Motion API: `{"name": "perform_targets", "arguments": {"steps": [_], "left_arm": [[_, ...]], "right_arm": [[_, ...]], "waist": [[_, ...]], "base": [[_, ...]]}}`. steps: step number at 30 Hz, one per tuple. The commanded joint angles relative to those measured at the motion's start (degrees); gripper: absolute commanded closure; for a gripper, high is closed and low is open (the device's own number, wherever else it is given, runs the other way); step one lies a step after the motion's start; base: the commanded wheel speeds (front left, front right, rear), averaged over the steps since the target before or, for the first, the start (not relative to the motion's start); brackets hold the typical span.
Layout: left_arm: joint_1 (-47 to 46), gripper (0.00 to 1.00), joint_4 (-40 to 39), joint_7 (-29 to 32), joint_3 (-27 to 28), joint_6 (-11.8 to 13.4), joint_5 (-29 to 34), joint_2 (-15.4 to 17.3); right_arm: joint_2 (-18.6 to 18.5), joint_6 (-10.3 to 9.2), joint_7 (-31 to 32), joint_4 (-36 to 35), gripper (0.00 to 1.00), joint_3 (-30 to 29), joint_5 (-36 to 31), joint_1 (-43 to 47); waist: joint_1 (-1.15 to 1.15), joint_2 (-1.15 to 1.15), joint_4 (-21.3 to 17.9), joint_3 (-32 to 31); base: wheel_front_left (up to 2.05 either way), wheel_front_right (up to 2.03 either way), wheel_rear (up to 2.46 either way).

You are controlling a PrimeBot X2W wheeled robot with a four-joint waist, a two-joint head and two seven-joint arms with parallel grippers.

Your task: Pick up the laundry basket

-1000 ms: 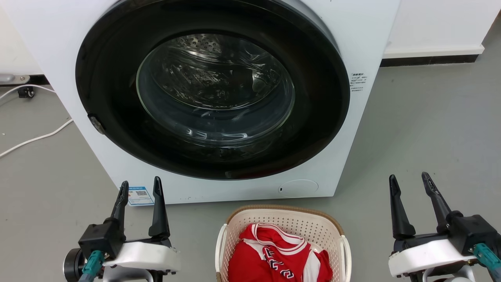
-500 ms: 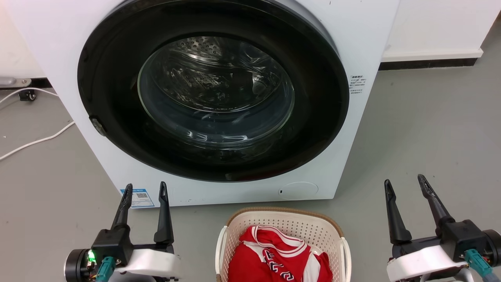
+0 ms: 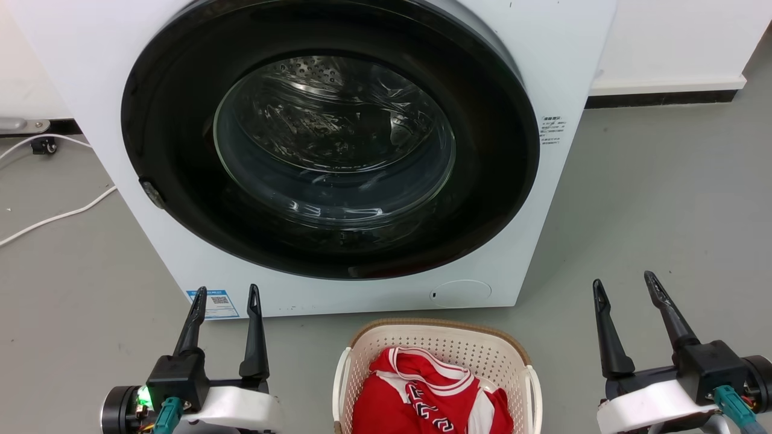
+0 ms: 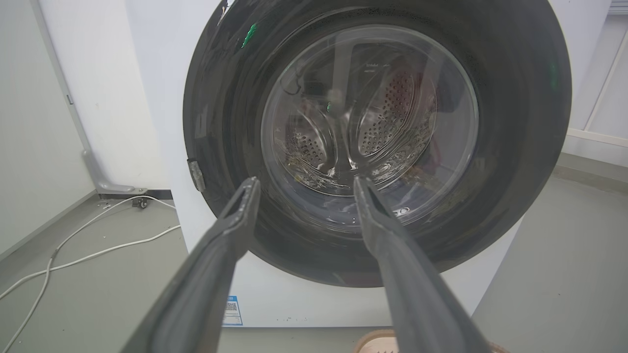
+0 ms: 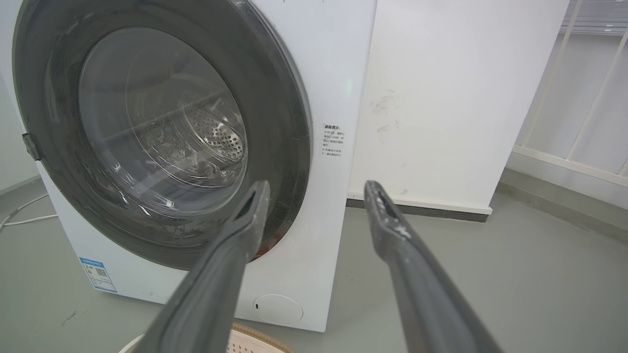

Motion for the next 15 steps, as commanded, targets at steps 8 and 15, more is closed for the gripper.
{"name": "perform_targets", "arguments": {"steps": [8,15], "left_arm": [[0.68,0.00,0.04,-0.46,0.10,0.29,-0.04,0.15],[0.34,0.00,0.16,-0.46,0.03,0.04,0.19,0.15]], "right_arm": [[-0.23,-0.02,-0.12,0.26,0.00,0.12,0.34,0.50],[-0.23,-0.02,-0.12,0.24,0.00,0.06,0.51,0.30]], "waist": [[0.00,0.00,-0.03,-0.03],[0.00,0.00,-0.12,0.10]], "base": [[0.00,0.00,0.00],[0.00,0.00,0.00]]}}
